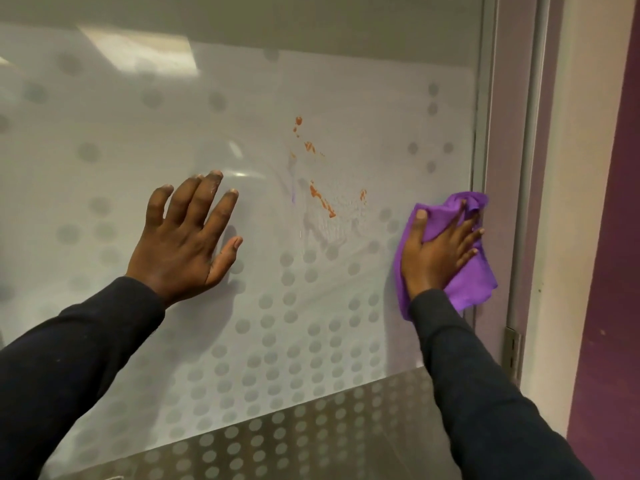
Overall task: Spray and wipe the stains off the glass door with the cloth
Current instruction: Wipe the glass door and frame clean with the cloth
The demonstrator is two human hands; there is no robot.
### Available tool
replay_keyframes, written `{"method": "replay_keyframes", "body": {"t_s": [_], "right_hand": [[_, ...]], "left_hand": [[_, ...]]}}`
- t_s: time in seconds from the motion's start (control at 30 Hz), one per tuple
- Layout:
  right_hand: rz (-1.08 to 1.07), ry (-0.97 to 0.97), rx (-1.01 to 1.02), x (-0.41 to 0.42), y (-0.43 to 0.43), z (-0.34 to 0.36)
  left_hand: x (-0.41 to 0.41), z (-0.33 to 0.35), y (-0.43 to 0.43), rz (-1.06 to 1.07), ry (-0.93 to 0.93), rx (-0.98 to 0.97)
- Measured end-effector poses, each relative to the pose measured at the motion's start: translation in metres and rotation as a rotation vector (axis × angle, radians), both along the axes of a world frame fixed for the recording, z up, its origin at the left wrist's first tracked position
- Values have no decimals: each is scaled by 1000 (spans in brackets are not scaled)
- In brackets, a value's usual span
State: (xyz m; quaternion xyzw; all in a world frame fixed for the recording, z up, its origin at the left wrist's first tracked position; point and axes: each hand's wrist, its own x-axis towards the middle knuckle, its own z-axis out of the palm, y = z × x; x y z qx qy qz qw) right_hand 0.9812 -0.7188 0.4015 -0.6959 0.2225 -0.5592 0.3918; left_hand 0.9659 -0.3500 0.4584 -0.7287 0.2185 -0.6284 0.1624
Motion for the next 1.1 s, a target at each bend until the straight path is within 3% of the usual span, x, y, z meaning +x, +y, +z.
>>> {"method": "replay_keyframes", "body": {"t_s": [0.07, 0.17, 0.3, 0.4, 0.5, 0.63, 0.73, 0.83, 0.9, 0.97, 1.1], "right_hand": [[-32, -4, -25, -1, 36, 20], [-30, -71, -312, -7, 115, 21], [117, -1, -875, -18, 185, -55], [171, -52, -1149, -7, 152, -121], [165, -81, -1075, 1, 87, -133], [108, 22, -554, -7, 3, -89], [74, -14, -224, -5, -23, -33], [25, -41, -60, -1, 0, 25], [0, -72, -130, 2, 38, 46], [0, -136, -349, -1, 84, 47], [187, -77, -1055, -12, 143, -10]], "left_hand": [[1, 0, 0, 3, -4, 2], [1, 0, 0, -1, -22, 4], [1, 1, 0, -11, -36, 9], [1, 1, 1, -9, -34, 11], [1, 1, 1, -6, -35, 5], [1, 0, 1, 9, -23, 7], [0, 0, 1, 10, -14, 7], [0, 0, 0, 17, -5, 5], [0, 0, 0, 21, 1, 5], [0, 0, 0, 23, 4, 5], [0, 1, 1, 19, -7, 11]]}}
